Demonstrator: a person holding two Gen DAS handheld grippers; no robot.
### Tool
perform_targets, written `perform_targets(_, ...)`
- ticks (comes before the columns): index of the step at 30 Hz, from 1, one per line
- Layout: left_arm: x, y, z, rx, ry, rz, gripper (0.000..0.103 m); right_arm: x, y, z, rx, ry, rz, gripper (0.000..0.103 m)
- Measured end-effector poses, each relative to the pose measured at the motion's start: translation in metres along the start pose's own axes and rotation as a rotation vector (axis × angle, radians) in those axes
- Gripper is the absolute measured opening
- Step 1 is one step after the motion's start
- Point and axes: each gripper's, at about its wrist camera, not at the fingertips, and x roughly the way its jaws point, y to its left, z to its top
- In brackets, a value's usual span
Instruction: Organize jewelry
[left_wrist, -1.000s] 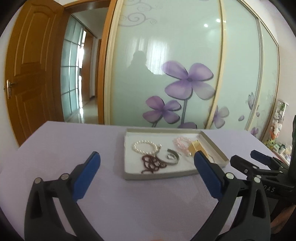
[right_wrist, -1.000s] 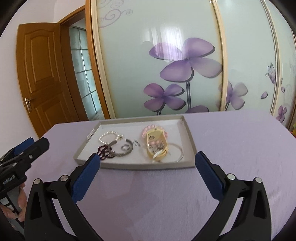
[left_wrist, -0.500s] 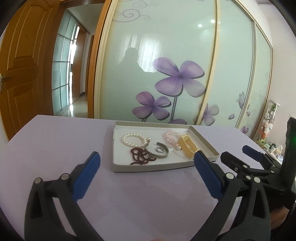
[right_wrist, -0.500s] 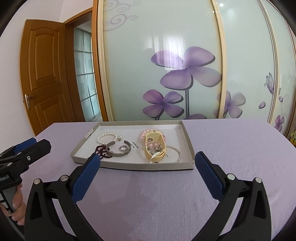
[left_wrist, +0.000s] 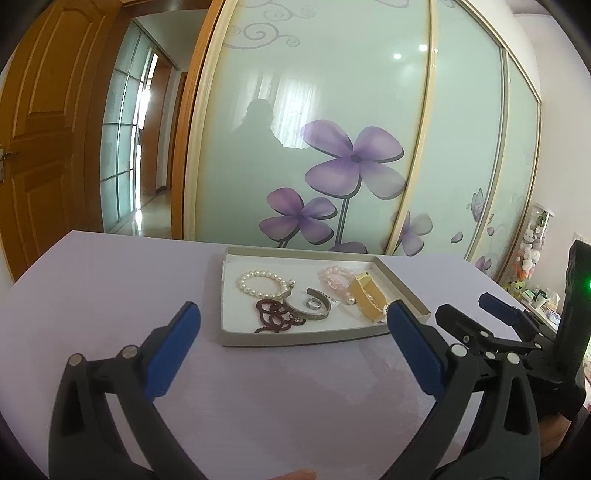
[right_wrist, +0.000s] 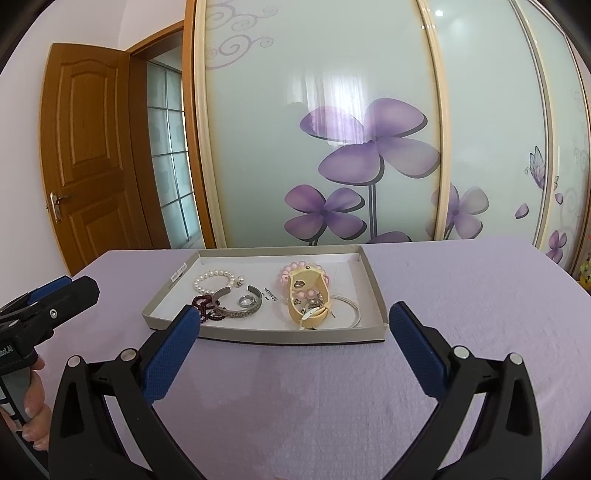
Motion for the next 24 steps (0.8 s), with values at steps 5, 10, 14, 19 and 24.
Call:
perform_targets(5, -0.0001, -0.0024, 0.0000, 0.006, -0.002, -0.009, 0.101, 0.0002, 0.0001, 0.0001, 0.001, -0.001, 0.003, 0.102)
perform_targets(10, -0.0009, -0.0028, 0.0014, 0.005, -0.007, -0.013, 0.101, -0.0007, 0.0005, 0.0013, 0.004, -0.003, 0.008, 0.102)
perform_targets(14, -0.0016, -0.0038, 0.0030, 0.006, -0.014, -0.012, 0.101, -0.0033, 0.0024, 0.0033, 0.001, -0.013, 0.011, 0.102)
perform_targets(19, -0.0022, -0.0045, 0.0031, 0.005, -0.014, -0.014, 0.101, -0.0039, 0.0022, 0.0035, 0.001, -0.010, 0.011, 0.102)
perform_targets(24, -0.0035, -0.0048, 0.0036, 0.003, -0.014, -0.021, 0.101, -0.0039, 0.0027, 0.0034, 0.002, -0.010, 0.011, 0.102)
